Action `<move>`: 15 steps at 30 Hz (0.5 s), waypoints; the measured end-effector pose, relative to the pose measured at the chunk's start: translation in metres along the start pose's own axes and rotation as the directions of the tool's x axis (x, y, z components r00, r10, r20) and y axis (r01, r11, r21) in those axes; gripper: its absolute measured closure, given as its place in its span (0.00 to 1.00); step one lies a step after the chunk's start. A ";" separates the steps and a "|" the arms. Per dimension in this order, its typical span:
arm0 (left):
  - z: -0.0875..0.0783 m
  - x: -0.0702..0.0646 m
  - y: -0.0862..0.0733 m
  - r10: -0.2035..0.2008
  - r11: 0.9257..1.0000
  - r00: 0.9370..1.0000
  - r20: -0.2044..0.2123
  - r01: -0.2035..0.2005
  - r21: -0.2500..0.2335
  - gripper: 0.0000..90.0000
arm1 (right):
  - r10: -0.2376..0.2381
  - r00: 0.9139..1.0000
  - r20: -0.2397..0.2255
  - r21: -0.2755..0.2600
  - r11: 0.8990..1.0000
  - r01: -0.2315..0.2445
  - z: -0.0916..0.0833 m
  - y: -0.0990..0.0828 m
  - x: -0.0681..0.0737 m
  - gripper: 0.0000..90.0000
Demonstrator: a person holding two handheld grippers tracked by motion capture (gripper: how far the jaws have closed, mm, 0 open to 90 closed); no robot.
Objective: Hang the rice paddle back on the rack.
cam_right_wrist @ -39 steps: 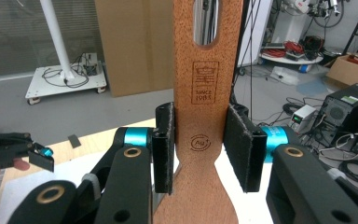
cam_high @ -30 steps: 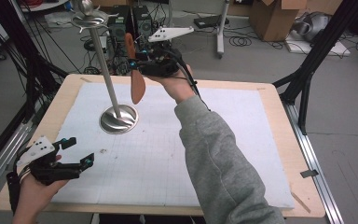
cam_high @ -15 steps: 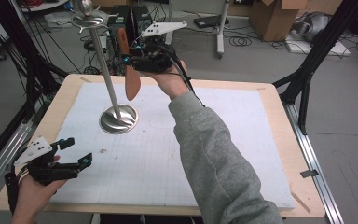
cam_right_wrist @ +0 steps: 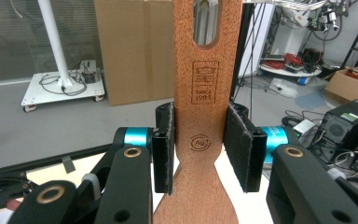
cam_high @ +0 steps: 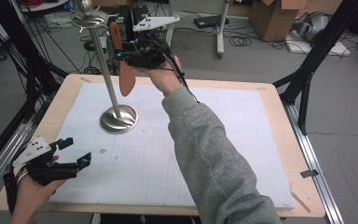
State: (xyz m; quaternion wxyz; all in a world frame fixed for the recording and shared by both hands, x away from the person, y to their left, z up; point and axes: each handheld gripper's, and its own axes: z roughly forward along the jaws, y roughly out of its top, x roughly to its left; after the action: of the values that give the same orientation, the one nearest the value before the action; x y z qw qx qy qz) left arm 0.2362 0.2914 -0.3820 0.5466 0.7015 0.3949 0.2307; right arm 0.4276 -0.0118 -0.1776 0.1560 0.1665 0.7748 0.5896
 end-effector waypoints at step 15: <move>-0.002 0.000 0.000 0.000 1.000 1.000 -0.007 0.000 -0.006 0.09 | -0.001 1.000 0.025 0.001 1.000 0.001 0.009 0.007 0.004 0.72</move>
State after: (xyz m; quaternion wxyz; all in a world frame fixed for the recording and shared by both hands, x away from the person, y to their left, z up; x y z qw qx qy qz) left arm 0.2346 0.2930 -0.3809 0.5472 0.6991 0.3962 0.2342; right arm 0.4287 -0.0007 -0.1730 0.1661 0.1736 0.7732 0.5869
